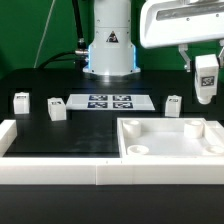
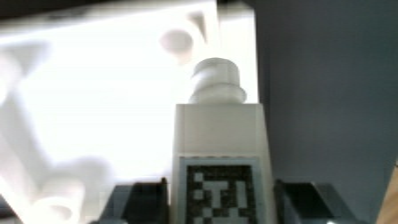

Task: Assemble one leg

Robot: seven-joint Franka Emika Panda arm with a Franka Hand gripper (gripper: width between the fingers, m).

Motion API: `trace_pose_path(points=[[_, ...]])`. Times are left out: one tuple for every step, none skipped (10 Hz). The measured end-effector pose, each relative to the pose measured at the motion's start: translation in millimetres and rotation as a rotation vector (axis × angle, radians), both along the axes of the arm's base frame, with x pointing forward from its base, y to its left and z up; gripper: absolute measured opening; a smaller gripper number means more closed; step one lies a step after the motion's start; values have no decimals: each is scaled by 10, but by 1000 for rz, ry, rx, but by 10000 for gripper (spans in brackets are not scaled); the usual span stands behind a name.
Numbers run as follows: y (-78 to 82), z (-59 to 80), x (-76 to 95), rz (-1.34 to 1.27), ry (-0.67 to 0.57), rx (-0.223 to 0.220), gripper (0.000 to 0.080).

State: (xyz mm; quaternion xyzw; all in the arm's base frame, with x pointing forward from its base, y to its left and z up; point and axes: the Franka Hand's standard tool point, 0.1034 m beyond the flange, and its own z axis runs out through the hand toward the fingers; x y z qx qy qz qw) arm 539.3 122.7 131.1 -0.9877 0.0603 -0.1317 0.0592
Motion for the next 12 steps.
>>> trace_pose_path(points=[[-53, 49, 87, 30, -10, -12, 287], [-72, 65, 101, 37, -14, -15, 287], [-33, 59, 103, 38, -54, -9, 287], [-29, 43, 85, 40, -51, -10, 287], [-14, 67, 119, 36, -86, -4, 287], [37, 89, 152, 43, -208, 7, 287], [48, -8, 149, 74, -242, -4, 287], [56, -39, 216, 88, -272, -11, 287], [53, -36, 286, 107, -271, -21, 287], [50, -31, 351, 125, -280, -29, 287], [34, -31, 411, 157, -290, -46, 287], [-24, -63, 469, 183, -294, -66, 287]])
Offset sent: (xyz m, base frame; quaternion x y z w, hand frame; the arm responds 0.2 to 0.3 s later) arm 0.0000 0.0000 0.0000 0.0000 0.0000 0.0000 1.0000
